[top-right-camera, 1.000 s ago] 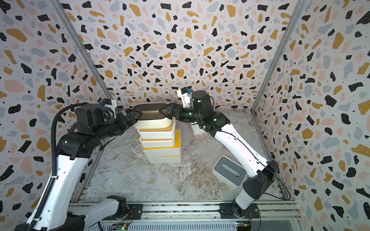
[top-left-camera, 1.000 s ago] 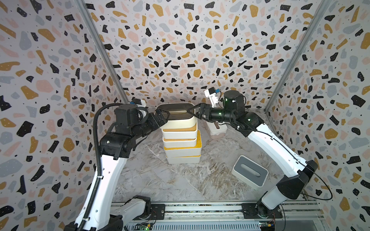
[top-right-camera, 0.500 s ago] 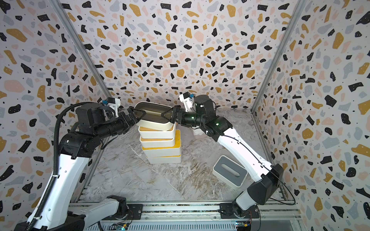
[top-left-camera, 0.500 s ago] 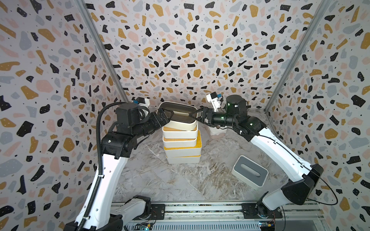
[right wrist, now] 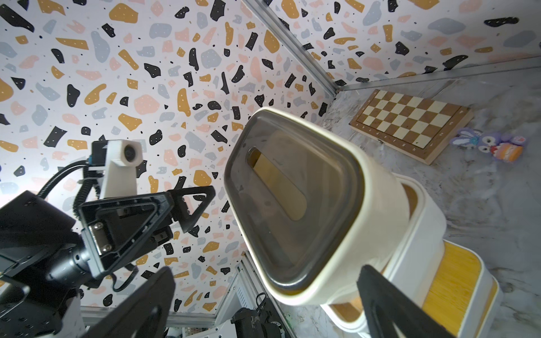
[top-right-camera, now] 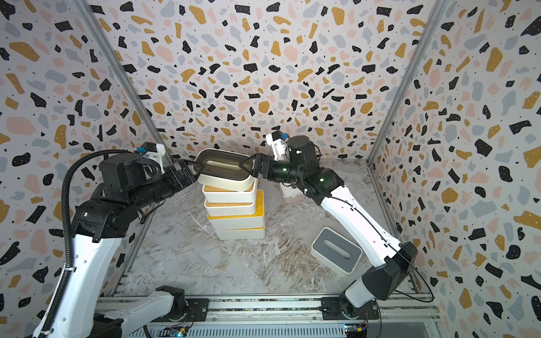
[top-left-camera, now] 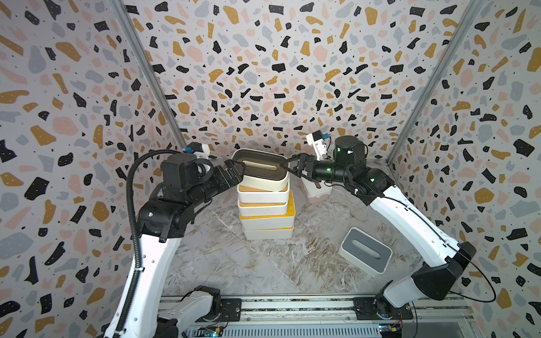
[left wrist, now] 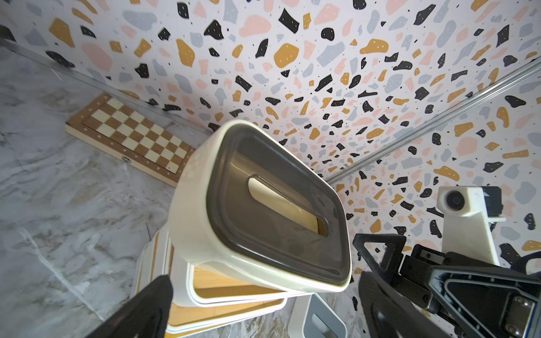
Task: Stack the tissue boxes
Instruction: Adjust the tissue box on the tissue box.
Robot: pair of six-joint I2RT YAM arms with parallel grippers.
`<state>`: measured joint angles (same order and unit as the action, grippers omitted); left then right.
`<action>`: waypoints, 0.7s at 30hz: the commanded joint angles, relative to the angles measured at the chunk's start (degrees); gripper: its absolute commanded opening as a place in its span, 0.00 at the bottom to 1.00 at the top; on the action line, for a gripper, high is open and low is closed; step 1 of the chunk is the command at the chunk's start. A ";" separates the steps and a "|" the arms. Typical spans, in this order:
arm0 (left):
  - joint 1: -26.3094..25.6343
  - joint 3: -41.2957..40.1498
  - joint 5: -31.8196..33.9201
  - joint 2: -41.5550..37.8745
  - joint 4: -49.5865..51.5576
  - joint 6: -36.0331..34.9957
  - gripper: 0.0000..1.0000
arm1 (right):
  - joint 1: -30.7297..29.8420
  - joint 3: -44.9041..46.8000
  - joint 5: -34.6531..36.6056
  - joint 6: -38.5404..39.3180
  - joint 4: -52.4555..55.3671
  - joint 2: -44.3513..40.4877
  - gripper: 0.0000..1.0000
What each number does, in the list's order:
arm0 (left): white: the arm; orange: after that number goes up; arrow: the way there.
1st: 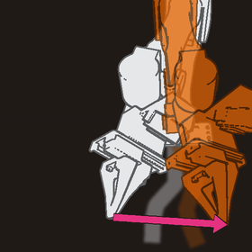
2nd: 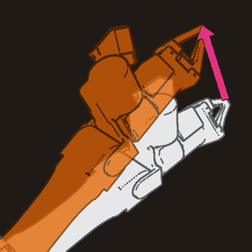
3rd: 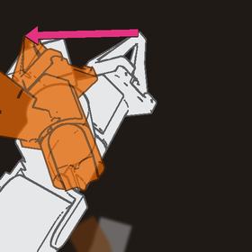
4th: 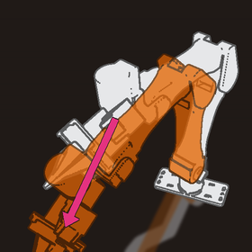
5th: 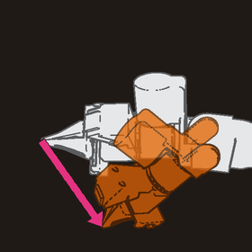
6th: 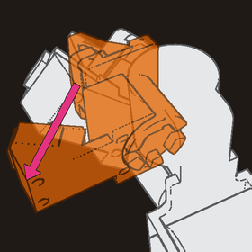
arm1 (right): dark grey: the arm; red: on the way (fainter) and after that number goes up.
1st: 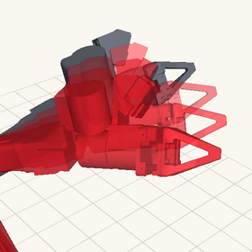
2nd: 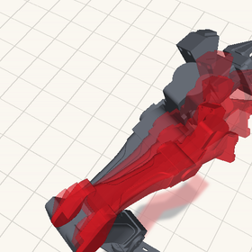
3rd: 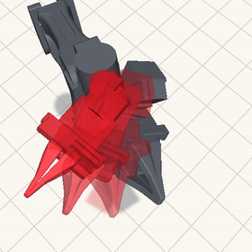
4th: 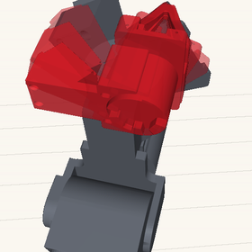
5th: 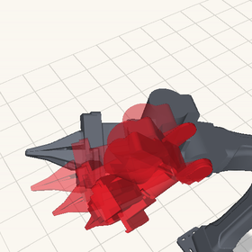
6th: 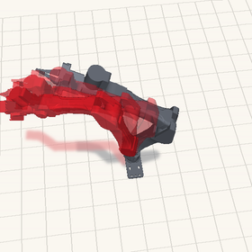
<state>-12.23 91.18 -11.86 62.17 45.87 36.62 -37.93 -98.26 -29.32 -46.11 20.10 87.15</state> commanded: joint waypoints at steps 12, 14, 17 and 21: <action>-0.07 2.90 0.66 7.64 -4.57 -4.22 0.99 | -0.13 -0.39 -1.57 -0.05 -1.98 1.73 0.99; -0.08 2.56 0.33 7.70 -5.30 -4.49 1.00 | -0.21 -0.99 -1.54 0.03 -1.94 2.45 0.99; -0.07 2.23 1.03 8.59 -6.23 -5.14 0.99 | -0.26 -1.53 -1.23 -0.16 -2.41 2.97 0.99; -0.05 1.74 -4.39 9.43 -9.16 -4.10 1.00 | -0.41 -2.28 -2.01 -0.28 -2.39 4.53 0.99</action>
<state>-12.23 93.14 -12.71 71.33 41.45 32.99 -38.02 -97.84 -30.39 -46.19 19.05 91.81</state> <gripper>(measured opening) 0.995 0.990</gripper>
